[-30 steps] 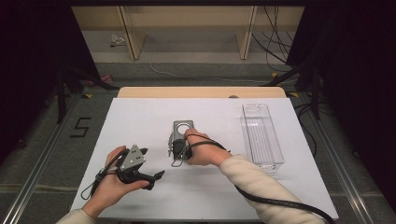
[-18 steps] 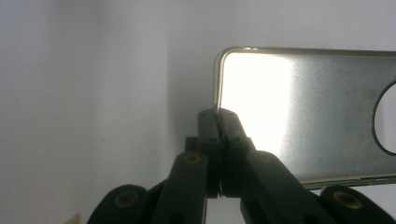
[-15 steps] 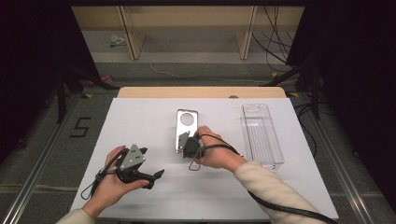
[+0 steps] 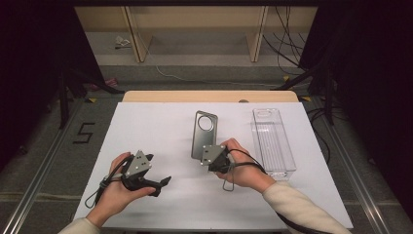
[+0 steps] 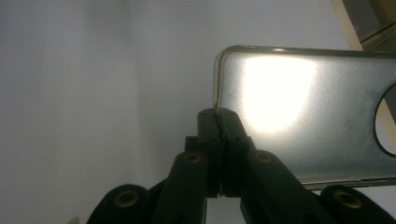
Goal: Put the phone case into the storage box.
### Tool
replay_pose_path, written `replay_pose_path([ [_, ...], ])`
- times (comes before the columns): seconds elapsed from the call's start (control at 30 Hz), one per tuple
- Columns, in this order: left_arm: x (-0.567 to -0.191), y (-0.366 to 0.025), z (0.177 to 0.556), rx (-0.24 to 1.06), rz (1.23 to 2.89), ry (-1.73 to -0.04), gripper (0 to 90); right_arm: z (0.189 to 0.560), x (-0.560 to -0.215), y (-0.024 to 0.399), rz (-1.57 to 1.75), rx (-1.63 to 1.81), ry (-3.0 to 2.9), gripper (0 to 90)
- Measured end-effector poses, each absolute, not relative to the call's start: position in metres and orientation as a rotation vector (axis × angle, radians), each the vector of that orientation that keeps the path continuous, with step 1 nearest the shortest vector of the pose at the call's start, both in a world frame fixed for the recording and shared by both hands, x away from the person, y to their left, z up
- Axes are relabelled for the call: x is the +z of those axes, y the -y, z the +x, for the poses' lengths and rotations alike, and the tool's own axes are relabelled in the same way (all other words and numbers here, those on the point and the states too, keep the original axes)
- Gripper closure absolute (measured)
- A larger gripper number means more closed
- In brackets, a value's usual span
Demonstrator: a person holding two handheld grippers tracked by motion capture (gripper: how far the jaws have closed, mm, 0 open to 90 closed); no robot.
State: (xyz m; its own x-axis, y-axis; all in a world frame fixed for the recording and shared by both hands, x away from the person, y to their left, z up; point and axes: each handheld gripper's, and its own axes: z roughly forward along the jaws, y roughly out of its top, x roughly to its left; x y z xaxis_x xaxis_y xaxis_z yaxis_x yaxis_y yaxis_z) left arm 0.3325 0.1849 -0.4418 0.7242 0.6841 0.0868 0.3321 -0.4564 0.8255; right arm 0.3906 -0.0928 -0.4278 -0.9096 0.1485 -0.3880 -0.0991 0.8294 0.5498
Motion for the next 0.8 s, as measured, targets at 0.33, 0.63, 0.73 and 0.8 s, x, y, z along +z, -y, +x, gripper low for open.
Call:
replay_pose_path([
  [0.33,-0.442,-0.186,0.333,0.525,2.069,-0.778,6.6,0.377,-0.426,0.109,0.042,0.902,-2.556,89.7],
  [0.63,-0.438,-0.186,0.339,0.515,2.024,-0.836,9.4,0.366,-0.428,0.116,0.022,0.908,-2.557,89.7],
  [0.73,-0.431,-0.183,0.345,0.501,1.985,-0.864,12.4,0.363,-0.429,0.117,0.025,0.904,-2.563,89.7],
  [0.8,-0.426,-0.179,0.349,0.481,1.956,-0.869,13.7,0.362,-0.429,0.117,0.015,0.896,-2.565,89.7],
])
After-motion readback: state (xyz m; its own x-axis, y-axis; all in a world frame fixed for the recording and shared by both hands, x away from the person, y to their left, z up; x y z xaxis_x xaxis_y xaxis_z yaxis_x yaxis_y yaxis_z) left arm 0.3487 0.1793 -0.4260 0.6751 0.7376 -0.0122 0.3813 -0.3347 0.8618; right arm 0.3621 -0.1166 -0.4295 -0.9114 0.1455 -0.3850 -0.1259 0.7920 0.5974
